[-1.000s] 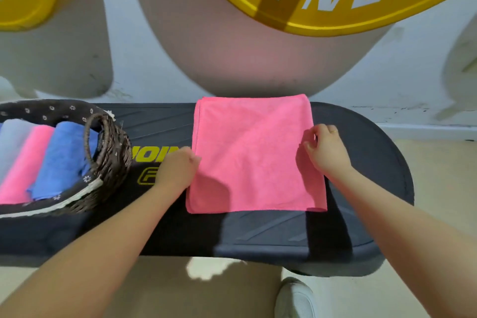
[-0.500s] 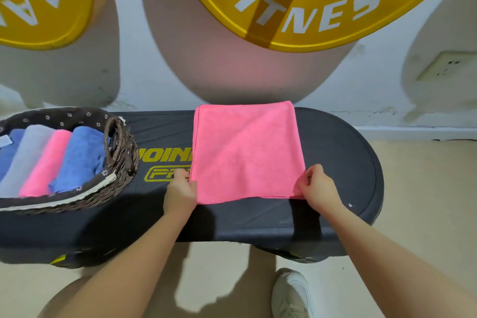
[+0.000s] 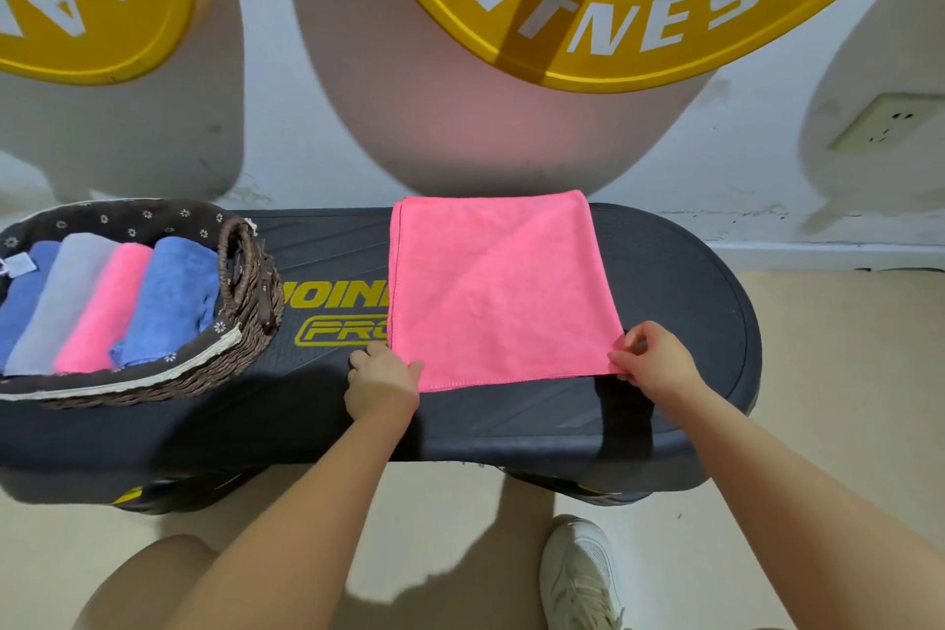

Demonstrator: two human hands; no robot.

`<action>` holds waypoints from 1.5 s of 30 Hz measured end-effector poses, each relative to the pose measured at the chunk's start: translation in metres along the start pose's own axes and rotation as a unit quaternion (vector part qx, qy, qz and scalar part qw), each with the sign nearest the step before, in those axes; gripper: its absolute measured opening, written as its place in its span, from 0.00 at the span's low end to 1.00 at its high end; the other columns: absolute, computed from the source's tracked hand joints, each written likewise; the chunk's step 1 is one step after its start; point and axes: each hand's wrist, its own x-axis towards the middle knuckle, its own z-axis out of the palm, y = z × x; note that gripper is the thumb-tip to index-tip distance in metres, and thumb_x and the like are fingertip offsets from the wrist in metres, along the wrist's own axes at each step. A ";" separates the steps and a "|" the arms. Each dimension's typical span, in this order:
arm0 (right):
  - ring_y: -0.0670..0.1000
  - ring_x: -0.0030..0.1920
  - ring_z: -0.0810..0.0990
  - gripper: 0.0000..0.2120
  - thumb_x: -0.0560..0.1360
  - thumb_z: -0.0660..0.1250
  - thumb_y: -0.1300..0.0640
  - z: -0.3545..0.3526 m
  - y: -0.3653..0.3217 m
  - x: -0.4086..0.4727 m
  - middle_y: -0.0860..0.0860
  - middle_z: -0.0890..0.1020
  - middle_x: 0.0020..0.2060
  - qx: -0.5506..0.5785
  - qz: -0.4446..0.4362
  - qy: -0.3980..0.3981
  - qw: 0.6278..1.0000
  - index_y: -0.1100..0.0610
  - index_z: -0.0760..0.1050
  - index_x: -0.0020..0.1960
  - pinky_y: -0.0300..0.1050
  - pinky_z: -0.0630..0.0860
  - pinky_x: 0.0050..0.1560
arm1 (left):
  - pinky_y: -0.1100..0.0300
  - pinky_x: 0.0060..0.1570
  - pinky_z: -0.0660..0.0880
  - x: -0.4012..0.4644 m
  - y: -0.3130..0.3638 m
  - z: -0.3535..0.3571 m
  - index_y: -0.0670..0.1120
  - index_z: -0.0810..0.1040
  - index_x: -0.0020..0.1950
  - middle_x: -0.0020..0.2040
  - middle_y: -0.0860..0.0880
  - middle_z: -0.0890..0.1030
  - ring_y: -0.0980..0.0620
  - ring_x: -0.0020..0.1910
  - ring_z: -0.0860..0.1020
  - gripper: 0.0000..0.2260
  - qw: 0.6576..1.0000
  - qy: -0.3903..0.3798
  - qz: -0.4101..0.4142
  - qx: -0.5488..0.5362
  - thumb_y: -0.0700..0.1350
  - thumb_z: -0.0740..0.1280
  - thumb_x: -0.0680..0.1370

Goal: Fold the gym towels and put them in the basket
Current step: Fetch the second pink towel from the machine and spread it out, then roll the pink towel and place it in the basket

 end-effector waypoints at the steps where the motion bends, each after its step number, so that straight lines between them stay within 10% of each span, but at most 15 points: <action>1: 0.51 0.37 0.77 0.09 0.74 0.66 0.65 -0.002 0.000 -0.002 0.54 0.79 0.37 0.003 -0.009 -0.012 1.000 0.57 0.69 0.38 0.47 0.77 0.43 | 0.48 0.58 0.69 0.000 0.000 0.000 0.38 0.62 0.67 0.65 0.38 0.65 0.40 0.64 0.68 0.24 1.000 -0.006 0.004 0.014 0.53 0.61 0.78; 8: 0.49 0.36 0.74 0.05 0.77 0.62 0.60 -0.006 0.000 -0.017 0.54 0.76 0.38 0.088 -0.009 -0.036 0.995 0.60 0.72 0.44 0.41 0.75 0.39 | 0.50 0.60 0.67 0.006 -0.002 -0.001 0.36 0.70 0.61 0.63 0.37 0.67 0.38 0.61 0.68 0.18 0.999 -0.027 0.010 -0.027 0.49 0.56 0.80; 14: 0.50 0.40 0.77 0.10 0.75 0.67 0.58 -0.021 -0.004 -0.030 0.55 0.80 0.40 0.138 -0.014 -0.100 0.985 0.66 0.78 0.49 0.40 0.77 0.44 | 0.65 0.29 0.76 0.005 -0.018 -0.021 0.42 0.70 0.45 0.42 0.44 0.76 0.48 0.34 0.78 0.03 0.899 -0.061 0.032 -0.433 0.39 0.60 0.79; 18: 0.48 0.38 0.76 0.05 0.73 0.66 0.67 -0.034 -0.008 -0.041 0.53 0.78 0.37 0.041 -0.041 -0.190 0.980 0.61 0.77 0.48 0.37 0.75 0.42 | 0.62 0.29 0.72 -0.003 -0.028 -0.037 0.44 0.62 0.53 0.43 0.46 0.73 0.50 0.29 0.76 0.05 0.915 -0.042 0.104 -0.388 0.37 0.57 0.79; 23: 0.50 0.38 0.73 0.09 0.73 0.69 0.62 -0.038 -0.022 -0.055 0.54 0.75 0.34 -0.042 -0.090 -0.135 0.986 0.59 0.73 0.34 0.42 0.70 0.44 | 0.62 0.30 0.68 -0.014 -0.035 -0.057 0.44 0.76 0.40 0.52 0.46 0.74 0.51 0.30 0.73 0.16 0.951 -0.125 0.143 -0.245 0.35 0.51 0.78; 26: 0.49 0.47 0.76 0.09 0.70 0.70 0.65 -0.041 -0.030 -0.059 0.51 0.78 0.44 -0.015 -0.105 -0.150 0.983 0.62 0.74 0.33 0.43 0.67 0.56 | 0.60 0.34 0.66 -0.018 -0.036 -0.070 0.39 0.79 0.43 0.33 0.46 0.77 0.48 0.33 0.73 0.10 0.966 -0.135 0.184 -0.119 0.41 0.60 0.76; 31: 0.48 0.44 0.77 0.08 0.70 0.65 0.69 -0.045 -0.032 -0.048 0.48 0.82 0.35 0.035 -0.082 -0.167 0.982 0.63 0.76 0.33 0.42 0.67 0.54 | 0.62 0.43 0.63 -0.017 -0.044 -0.076 0.45 0.74 0.58 0.50 0.49 0.74 0.52 0.48 0.71 0.18 0.925 -0.132 0.326 0.141 0.46 0.72 0.70; 34: 0.49 0.35 0.75 0.13 0.74 0.63 0.68 -0.042 -0.032 -0.039 0.48 0.77 0.26 0.094 -0.060 -0.162 0.981 0.59 0.71 0.31 0.40 0.72 0.43 | 0.59 0.42 0.65 -0.007 -0.040 -0.075 0.42 0.80 0.48 0.45 0.43 0.80 0.46 0.46 0.76 0.05 0.920 -0.055 0.378 0.082 0.42 0.69 0.74; 37: 0.50 0.36 0.77 0.09 0.76 0.62 0.65 -0.038 -0.034 -0.024 0.54 0.78 0.34 0.114 -0.049 -0.133 0.983 0.61 0.71 0.36 0.40 0.76 0.42 | 0.59 0.38 0.61 0.014 -0.031 -0.079 0.40 0.74 0.29 0.32 0.43 0.71 0.46 0.40 0.70 0.14 0.924 -0.037 0.377 -0.044 0.43 0.69 0.74; 45: 0.47 0.32 0.70 0.04 0.78 0.61 0.63 -0.024 -0.056 0.047 0.51 0.73 0.33 0.127 -0.085 -0.069 0.986 0.58 0.71 0.44 0.36 0.71 0.32 | 0.64 0.40 0.69 0.069 0.019 -0.069 0.42 0.80 0.46 0.41 0.48 0.78 0.54 0.40 0.73 0.05 0.922 -0.053 0.247 -0.292 0.41 0.65 0.77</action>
